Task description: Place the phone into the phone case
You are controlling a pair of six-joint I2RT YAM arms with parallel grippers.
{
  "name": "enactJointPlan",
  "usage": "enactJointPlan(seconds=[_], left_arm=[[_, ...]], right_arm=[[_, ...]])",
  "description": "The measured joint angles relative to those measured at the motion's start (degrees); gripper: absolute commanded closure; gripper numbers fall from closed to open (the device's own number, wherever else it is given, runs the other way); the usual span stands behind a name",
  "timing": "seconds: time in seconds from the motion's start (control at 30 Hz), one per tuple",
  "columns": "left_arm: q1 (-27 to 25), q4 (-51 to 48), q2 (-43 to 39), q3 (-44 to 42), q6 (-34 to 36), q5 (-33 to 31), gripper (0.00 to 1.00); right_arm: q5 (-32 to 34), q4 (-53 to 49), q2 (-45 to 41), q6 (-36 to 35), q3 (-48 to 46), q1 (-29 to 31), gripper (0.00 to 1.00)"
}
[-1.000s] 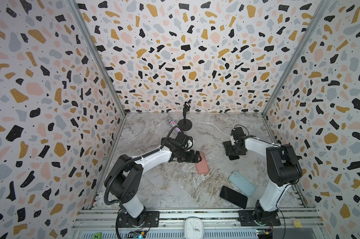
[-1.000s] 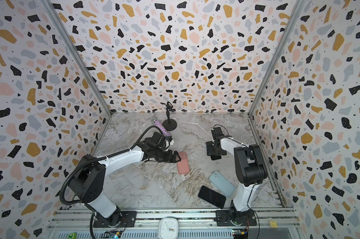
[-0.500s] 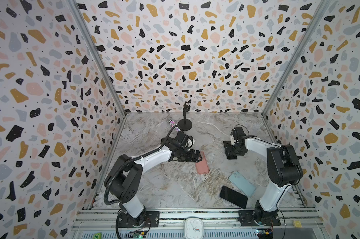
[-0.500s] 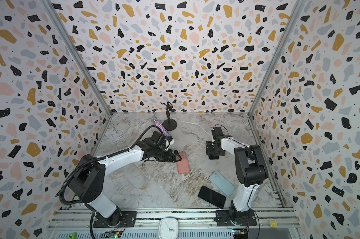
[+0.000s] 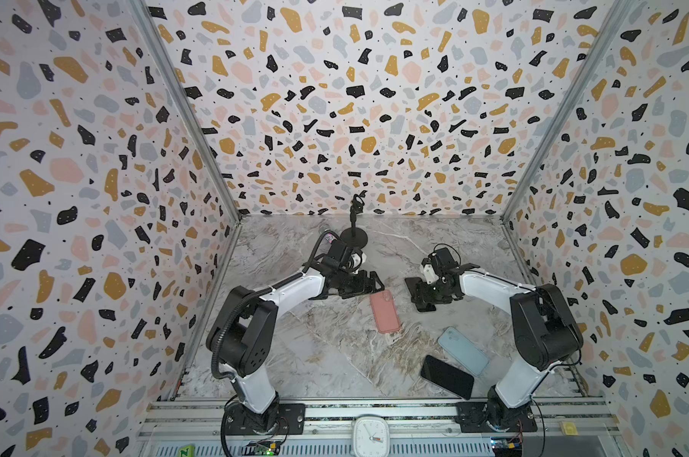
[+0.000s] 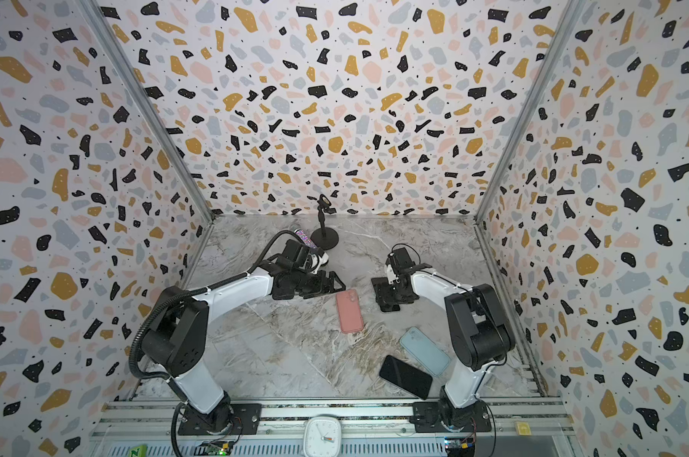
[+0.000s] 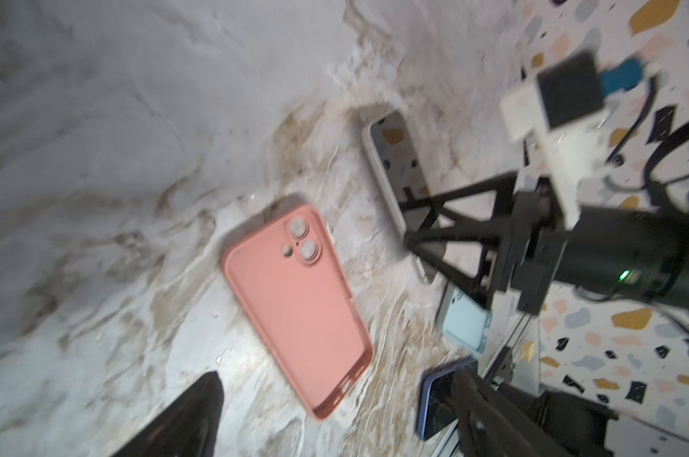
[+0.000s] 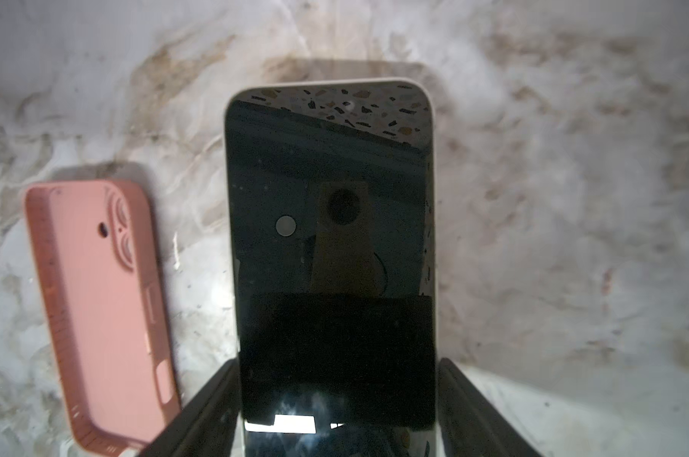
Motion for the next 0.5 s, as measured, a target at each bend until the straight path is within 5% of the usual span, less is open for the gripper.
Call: enactJointPlan(seconds=[0.5], left_arm=[[-3.80,5.25,20.48,19.30,-10.38,2.27,0.32]], right_arm=[[-6.88,8.41,-3.89,1.79,-8.33,0.35,0.42]])
